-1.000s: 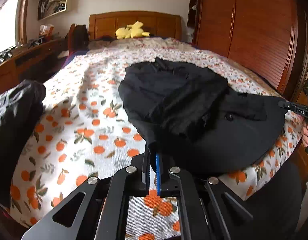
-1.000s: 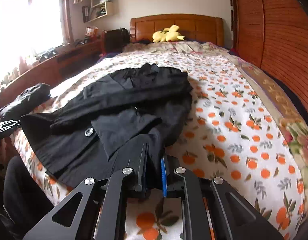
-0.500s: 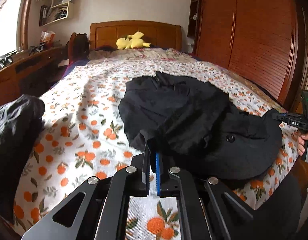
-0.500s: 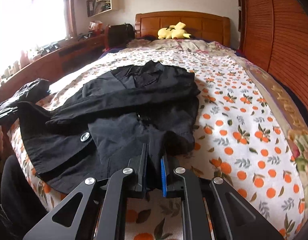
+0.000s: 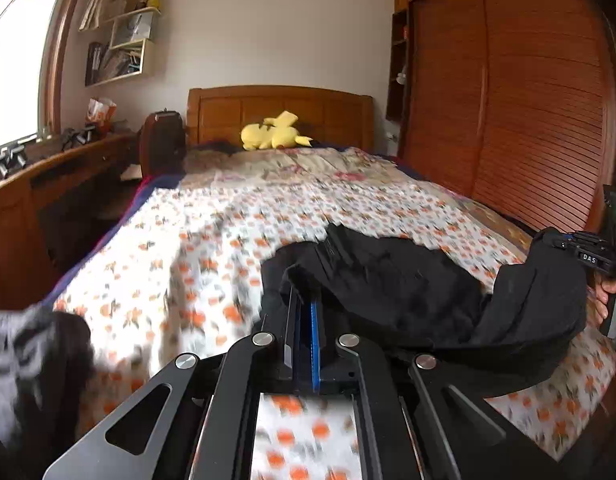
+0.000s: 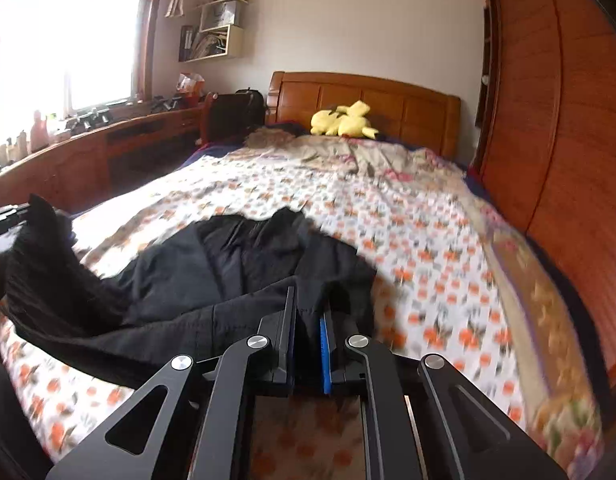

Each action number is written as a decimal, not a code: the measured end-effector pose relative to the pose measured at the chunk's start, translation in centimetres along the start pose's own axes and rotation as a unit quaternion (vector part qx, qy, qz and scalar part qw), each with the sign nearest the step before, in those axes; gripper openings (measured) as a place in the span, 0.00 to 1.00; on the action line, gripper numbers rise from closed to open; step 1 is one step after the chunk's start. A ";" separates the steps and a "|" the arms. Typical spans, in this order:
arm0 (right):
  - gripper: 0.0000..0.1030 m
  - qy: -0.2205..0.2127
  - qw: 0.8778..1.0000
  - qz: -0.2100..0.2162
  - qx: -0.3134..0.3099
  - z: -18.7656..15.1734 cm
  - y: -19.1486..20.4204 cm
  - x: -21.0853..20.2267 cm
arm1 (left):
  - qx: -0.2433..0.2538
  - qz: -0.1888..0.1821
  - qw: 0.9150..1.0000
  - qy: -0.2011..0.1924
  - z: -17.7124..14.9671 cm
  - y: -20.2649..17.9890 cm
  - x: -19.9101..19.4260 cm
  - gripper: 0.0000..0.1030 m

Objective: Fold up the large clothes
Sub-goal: 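Lift the coat edge with the left gripper, fold it over, and release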

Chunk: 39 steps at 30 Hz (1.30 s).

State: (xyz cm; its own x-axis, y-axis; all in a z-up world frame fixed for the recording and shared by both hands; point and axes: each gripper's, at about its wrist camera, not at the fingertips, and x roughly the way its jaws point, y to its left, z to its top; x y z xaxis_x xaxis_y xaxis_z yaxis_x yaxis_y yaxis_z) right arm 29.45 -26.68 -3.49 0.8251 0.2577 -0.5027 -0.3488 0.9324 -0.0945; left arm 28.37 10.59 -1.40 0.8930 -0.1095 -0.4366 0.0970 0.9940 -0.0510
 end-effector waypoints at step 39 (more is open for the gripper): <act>0.08 0.056 0.980 -0.185 0.054 9.6 -10.1 37.8 | 0.028 0.124 0.991 0.031 13.7 5.7 37.9 0.04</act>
State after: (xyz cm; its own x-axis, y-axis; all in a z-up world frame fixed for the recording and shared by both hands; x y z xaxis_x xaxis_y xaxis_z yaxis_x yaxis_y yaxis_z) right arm 68.45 -23.94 -13.31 0.8301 -0.1260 -0.5432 0.0183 0.9798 -0.1993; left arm 68.78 12.10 -5.96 0.8643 0.1392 -0.4833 -0.0956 0.9889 0.1139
